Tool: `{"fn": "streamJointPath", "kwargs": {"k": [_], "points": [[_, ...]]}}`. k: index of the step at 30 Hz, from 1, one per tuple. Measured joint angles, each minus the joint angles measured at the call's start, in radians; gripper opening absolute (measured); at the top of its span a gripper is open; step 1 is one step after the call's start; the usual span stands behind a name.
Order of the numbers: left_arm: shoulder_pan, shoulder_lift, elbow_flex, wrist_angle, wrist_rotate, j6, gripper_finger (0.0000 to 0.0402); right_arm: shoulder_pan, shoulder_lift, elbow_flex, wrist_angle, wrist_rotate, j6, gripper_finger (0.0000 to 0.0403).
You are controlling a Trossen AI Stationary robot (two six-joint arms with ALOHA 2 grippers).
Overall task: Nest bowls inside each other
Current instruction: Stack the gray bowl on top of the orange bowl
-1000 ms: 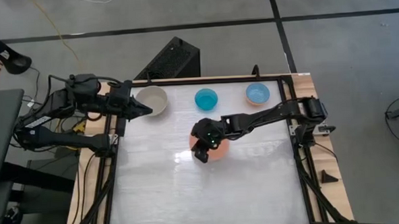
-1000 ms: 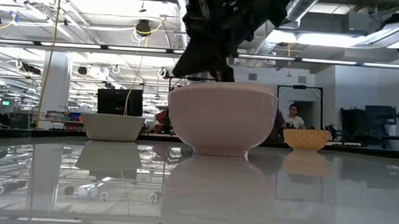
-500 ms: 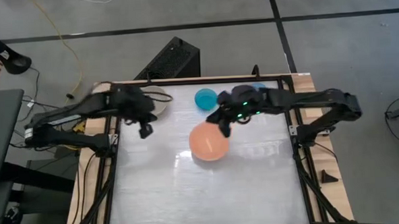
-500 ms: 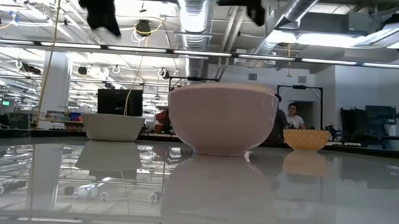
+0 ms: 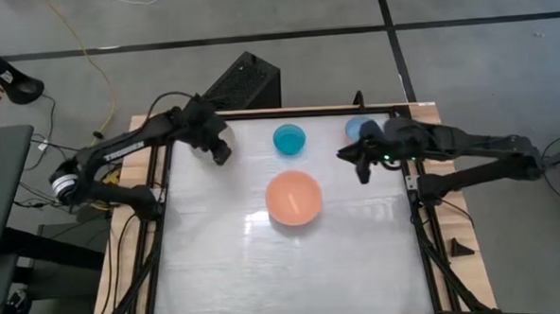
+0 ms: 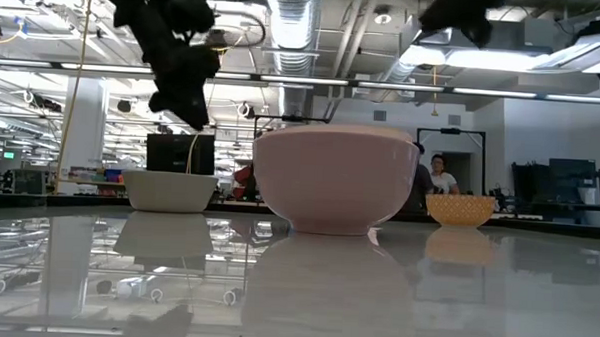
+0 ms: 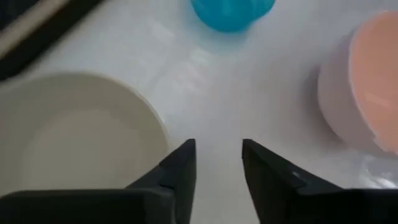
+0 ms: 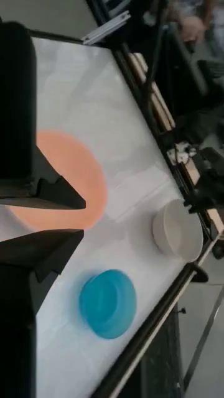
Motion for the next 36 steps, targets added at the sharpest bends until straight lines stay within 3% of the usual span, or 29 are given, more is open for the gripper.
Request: {"fn": "streamJointPath", "kwargs": {"k": [4, 9, 15, 22, 29, 36], "points": [[0.022, 0.094, 0.000, 0.011, 0.045, -0.022, 0.0151, -0.045, -0.188, -0.200, 0.123, -0.038, 0.089, 0.0100], [0.022, 0.194, 0.000, 0.098, -0.028, -0.060, 0.0173, -0.092, -0.411, -0.368, 0.179, -0.041, 0.206, 0.0116], [0.022, 0.299, 0.000, 0.092, -0.095, -0.086, 0.0177, -0.093, -0.603, -0.411, 0.165, -0.042, 0.255, 0.0126], [0.013, 0.401, 0.000, 0.068, -0.120, -0.105, 0.0151, -0.094, -0.704, -0.412, 0.165, -0.040, 0.256, 0.0127], [-0.021, 0.365, 0.004, 0.149, 0.008, -0.111, 0.0020, -0.094, -0.699, -0.412, 0.163, -0.038, 0.255, 0.0128], [-0.083, 0.213, -0.005, 0.316, 0.277, -0.211, 0.0009, -0.094, -0.678, -0.412, 0.161, -0.037, 0.255, 0.0128]]}}
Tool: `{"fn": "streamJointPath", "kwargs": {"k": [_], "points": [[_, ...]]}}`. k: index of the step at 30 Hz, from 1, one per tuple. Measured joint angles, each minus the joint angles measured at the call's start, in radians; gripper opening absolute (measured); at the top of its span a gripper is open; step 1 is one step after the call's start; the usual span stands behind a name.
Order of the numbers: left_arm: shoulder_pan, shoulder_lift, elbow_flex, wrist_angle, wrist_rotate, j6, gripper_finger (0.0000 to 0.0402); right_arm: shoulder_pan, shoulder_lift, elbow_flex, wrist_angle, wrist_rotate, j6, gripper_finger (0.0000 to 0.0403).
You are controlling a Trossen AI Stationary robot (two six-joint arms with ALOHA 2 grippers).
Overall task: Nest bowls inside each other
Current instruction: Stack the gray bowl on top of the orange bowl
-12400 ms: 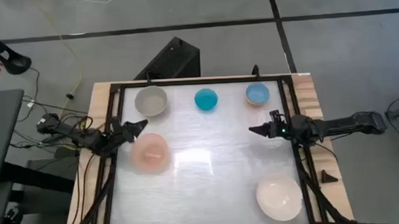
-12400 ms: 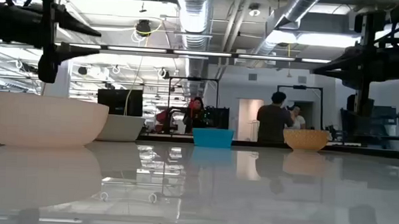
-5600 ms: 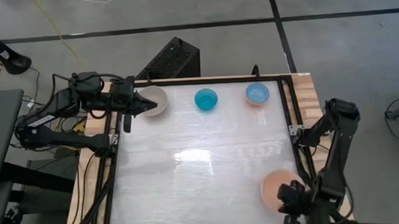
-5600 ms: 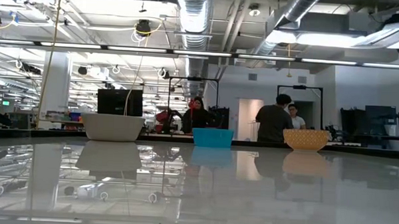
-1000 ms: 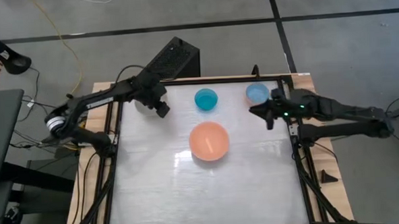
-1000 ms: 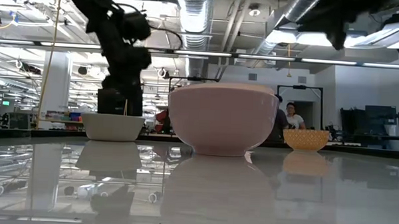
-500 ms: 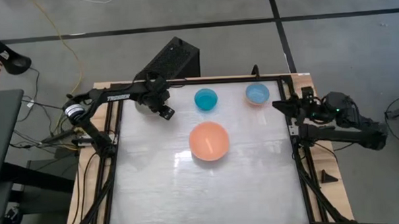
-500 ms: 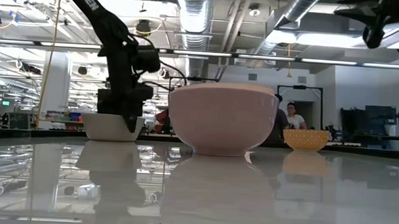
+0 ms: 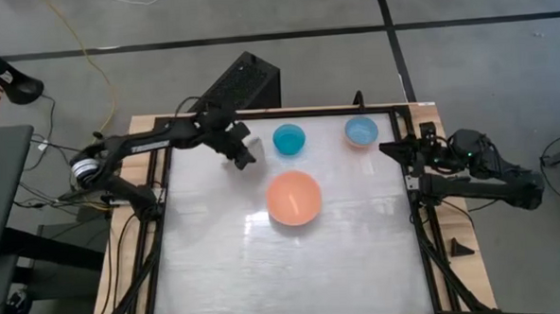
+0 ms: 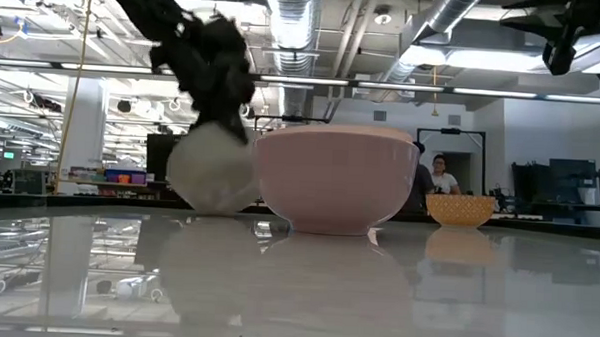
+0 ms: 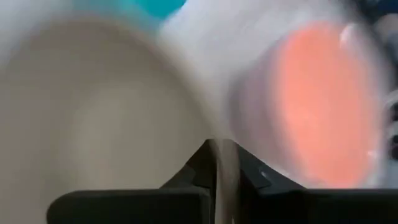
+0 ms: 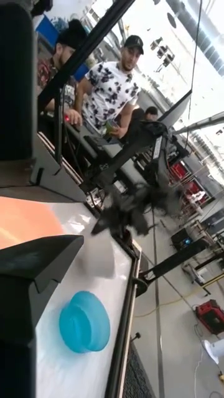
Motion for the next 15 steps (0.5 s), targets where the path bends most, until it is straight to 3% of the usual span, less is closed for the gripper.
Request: {"fn": "streamJointPath", "kwargs": {"k": [4, 8, 12, 15], "points": [[-0.072, -0.113, 0.004, 0.116, 0.072, -0.057, 0.0002, 0.000, 0.008, 0.000, -0.019, 0.000, 0.002, 0.0128], [-0.184, -0.206, 0.004, 0.220, 0.081, -0.122, 0.0000, 0.000, 0.009, 0.000, -0.029, 0.000, 0.019, 0.0128], [-0.320, -0.252, 0.006, 0.282, 0.026, -0.126, 0.0000, 0.000, 0.013, 0.000, -0.043, 0.005, 0.019, 0.0128], [-0.425, -0.246, 0.028, 0.217, -0.053, -0.055, 0.0000, 0.000, 0.011, -0.013, -0.045, 0.017, 0.019, 0.0128]]}}
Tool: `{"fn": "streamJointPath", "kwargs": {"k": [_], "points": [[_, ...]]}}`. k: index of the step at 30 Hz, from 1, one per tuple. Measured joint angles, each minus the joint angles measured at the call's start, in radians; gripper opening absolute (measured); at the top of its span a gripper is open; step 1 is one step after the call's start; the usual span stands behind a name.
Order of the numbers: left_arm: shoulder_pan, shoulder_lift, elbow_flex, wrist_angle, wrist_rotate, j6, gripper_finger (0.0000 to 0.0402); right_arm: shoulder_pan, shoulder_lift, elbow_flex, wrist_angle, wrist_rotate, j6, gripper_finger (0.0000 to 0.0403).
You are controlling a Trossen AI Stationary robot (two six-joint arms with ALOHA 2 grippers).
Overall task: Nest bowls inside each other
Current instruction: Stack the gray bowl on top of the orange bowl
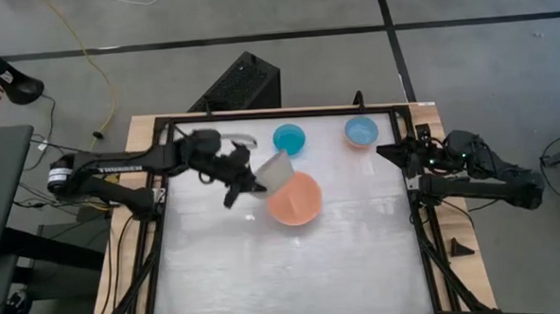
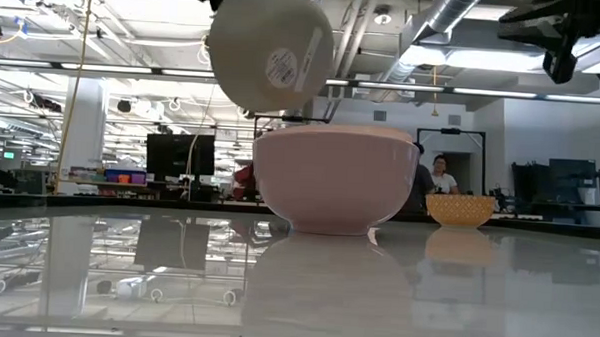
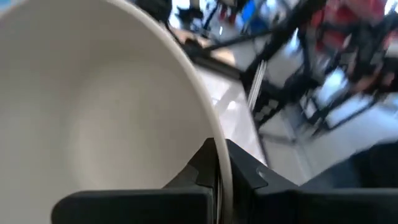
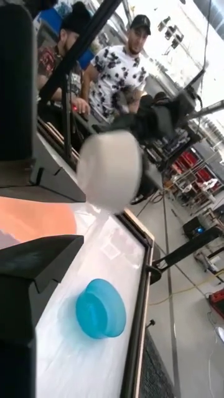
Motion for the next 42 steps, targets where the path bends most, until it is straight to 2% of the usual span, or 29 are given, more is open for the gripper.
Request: {"fn": "streamJointPath", "kwargs": {"k": [6, 11, 16, 23, 28, 30, 36, 42], "points": [[-0.157, 0.105, 0.096, -0.161, -0.210, 0.213, 0.0000, 0.000, 0.000, -0.068, 0.034, 0.004, 0.062, 0.0128], [-0.204, 0.248, 0.223, -0.228, -0.325, 0.343, 0.0000, 0.000, -0.016, -0.156, 0.213, -0.013, 0.103, 0.0128], [-0.232, 0.448, 0.463, -0.421, -0.464, 0.478, 0.0000, 0.000, -0.021, -0.192, 0.290, -0.040, 0.104, 0.0127], [-0.273, 0.732, 0.798, -0.730, -0.569, 0.518, 0.0000, 0.000, -0.021, -0.193, 0.287, -0.135, 0.085, 0.0127], [-0.294, 0.846, 0.914, -0.883, -0.595, 0.473, 0.0000, 0.000, -0.021, -0.193, 0.287, -0.213, 0.084, 0.0127], [-0.305, 0.868, 0.923, -0.903, -0.617, 0.465, 0.0000, 0.000, -0.021, -0.193, 0.289, -0.237, 0.084, 0.0127], [-0.313, 0.876, 0.924, -0.897, -0.594, 0.359, 0.0007, 0.000, -0.021, -0.193, 0.290, -0.299, 0.085, 0.0127], [-0.289, 0.876, 0.924, -0.893, -0.437, 0.299, 0.0037, 0.000, -0.021, -0.193, 0.290, -0.328, 0.085, 0.0127]]}}
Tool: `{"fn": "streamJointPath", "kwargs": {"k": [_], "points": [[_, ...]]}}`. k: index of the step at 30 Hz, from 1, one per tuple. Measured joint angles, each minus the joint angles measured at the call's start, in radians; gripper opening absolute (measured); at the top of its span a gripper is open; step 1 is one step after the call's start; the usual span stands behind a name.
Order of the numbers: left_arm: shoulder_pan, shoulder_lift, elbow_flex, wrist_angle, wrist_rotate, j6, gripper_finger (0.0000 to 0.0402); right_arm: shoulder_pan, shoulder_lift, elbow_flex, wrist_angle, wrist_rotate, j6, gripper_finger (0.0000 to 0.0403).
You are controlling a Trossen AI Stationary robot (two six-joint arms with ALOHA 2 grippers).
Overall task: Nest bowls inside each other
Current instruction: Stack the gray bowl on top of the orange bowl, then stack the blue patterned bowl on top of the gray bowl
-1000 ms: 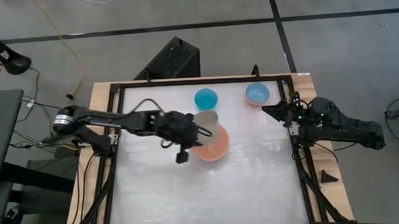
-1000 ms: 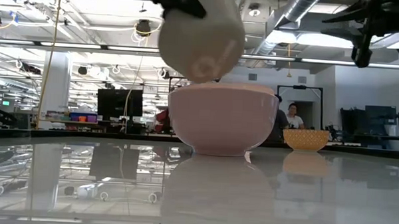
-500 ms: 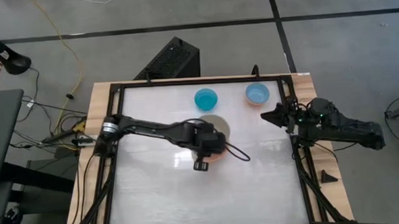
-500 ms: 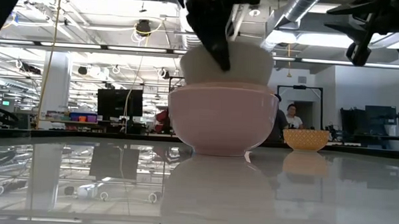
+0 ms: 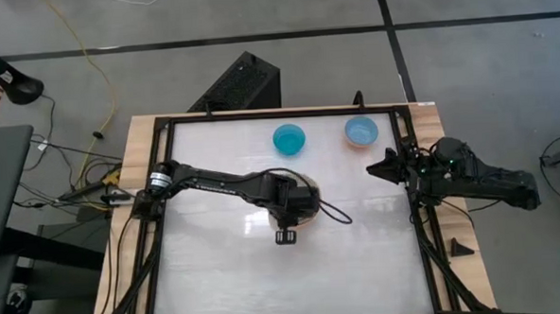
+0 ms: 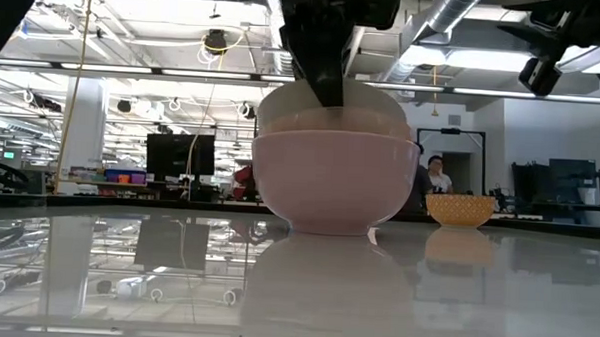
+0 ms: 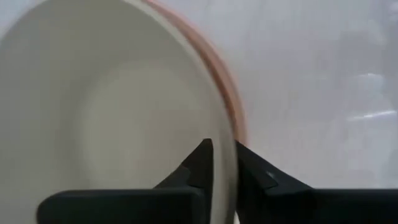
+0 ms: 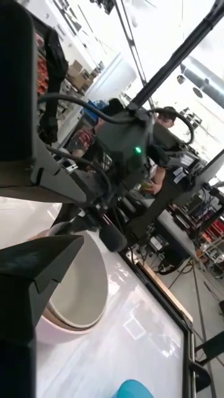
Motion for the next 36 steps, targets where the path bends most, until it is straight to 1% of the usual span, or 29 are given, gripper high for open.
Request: {"fn": "streamJointPath", "kwargs": {"k": [3, 9, 14, 19, 24, 26, 28, 30, 33, 34, 36], "points": [[0.009, 0.000, 0.000, 0.010, 0.056, -0.022, 0.0064, 0.000, 0.000, 0.000, 0.000, -0.007, 0.000, 0.0127], [0.051, -0.030, -0.001, 0.100, 0.225, -0.077, 0.0126, 0.000, 0.000, 0.000, 0.007, -0.013, 0.001, 0.0127], [0.092, -0.050, -0.001, 0.105, 0.325, -0.094, 0.0165, 0.002, 0.000, 0.000, 0.015, -0.030, 0.003, 0.0127], [0.114, -0.060, -0.001, 0.093, 0.386, -0.097, 0.0183, 0.009, 0.000, 0.000, 0.019, -0.030, 0.003, 0.0127], [0.116, -0.082, -0.001, 0.103, 0.388, -0.109, 0.0184, 0.009, 0.000, 0.000, 0.019, -0.030, 0.004, 0.0127], [0.112, -0.100, -0.001, 0.105, 0.375, -0.111, 0.0179, 0.009, 0.000, 0.000, 0.019, -0.030, 0.003, 0.0127], [0.106, -0.113, 0.000, 0.105, 0.357, -0.117, 0.0163, 0.009, 0.000, 0.000, 0.019, -0.030, 0.003, 0.0127], [0.093, -0.112, 0.000, 0.104, 0.357, -0.115, 0.0129, 0.009, 0.000, 0.000, 0.019, -0.030, 0.003, 0.0127], [0.067, -0.106, -0.001, 0.103, 0.388, -0.095, 0.0045, 0.009, 0.000, 0.000, 0.018, -0.030, 0.000, 0.0127], [0.058, -0.104, -0.001, 0.105, 0.394, -0.090, 0.0023, 0.009, 0.000, 0.000, 0.018, -0.030, 0.000, 0.0127], [0.044, -0.102, -0.012, 0.108, 0.374, -0.083, 0.0011, 0.009, 0.000, 0.000, 0.018, -0.030, -0.002, 0.0127]]}}
